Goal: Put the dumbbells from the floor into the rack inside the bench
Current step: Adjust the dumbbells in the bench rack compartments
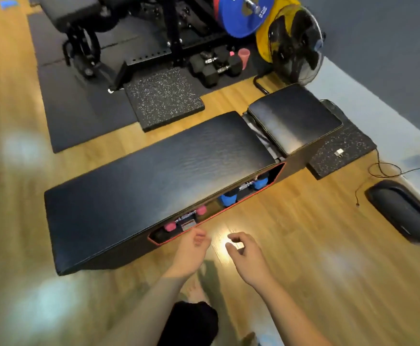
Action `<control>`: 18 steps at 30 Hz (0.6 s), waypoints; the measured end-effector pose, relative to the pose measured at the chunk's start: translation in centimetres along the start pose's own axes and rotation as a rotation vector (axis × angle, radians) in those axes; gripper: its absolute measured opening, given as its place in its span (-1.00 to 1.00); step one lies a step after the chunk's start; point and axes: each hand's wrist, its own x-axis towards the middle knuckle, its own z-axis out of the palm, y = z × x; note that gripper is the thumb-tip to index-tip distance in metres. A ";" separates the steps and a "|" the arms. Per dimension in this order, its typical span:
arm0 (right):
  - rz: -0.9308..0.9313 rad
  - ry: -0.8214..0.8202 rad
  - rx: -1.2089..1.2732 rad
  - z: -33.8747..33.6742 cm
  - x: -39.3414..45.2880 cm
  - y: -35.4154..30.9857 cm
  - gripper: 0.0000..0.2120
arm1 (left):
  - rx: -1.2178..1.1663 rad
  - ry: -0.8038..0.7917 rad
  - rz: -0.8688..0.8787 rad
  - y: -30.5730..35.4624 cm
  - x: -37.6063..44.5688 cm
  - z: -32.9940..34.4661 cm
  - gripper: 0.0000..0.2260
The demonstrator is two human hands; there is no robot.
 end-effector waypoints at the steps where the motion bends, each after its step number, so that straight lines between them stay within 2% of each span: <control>1: 0.005 -0.029 -0.023 0.9 2.5 1.5 -0.85 | 0.009 0.012 -0.063 -1.6 2.7 1.0 -0.89; 3: -0.016 -0.072 -0.084 2.7 7.9 5.2 -0.84 | 0.002 0.020 -0.203 -6.2 9.1 2.7 -0.88; 6: -0.086 -0.152 -0.170 6.6 17.0 10.6 -0.71 | -0.009 0.077 -0.304 -13.0 17.7 4.3 -0.67; 8: -0.148 -0.165 -0.202 9.5 22.6 13.5 -0.56 | -0.019 0.181 -0.340 -16.5 22.1 3.9 -0.58; 9: -0.193 -0.144 -0.210 10.9 25.2 14.7 -0.46 | -0.031 0.288 -0.345 -18.2 24.3 3.6 -0.47; 11: -0.282 -0.082 -0.230 14.2 29.5 16.8 -0.23 | -0.119 0.521 -0.283 -21.2 27.8 2.9 -0.19; 12: -0.318 -0.050 -0.255 15.8 31.2 17.5 -0.14 | -0.150 0.614 -0.221 -22.4 29.1 2.6 -0.16; 13: -0.352 -0.013 -0.273 17.1 32.3 17.9 -0.10 | -0.152 0.656 -0.194 -23.5 30.2 2.6 -0.22; 14: -0.379 0.015 -0.292 18.4 33.4 18.4 -0.10 | -0.164 0.720 -0.165 -24.2 31.0 2.6 -0.24; 16: -0.409 0.062 -0.350 20.5 34.9 18.8 -0.13 | -0.195 0.905 -0.087 -25.4 33.1 2.4 -0.02; 18: -0.410 0.107 -0.408 22.2 36.0 19.4 0.02 | -0.139 0.992 0.020 -26.1 34.1 2.5 0.06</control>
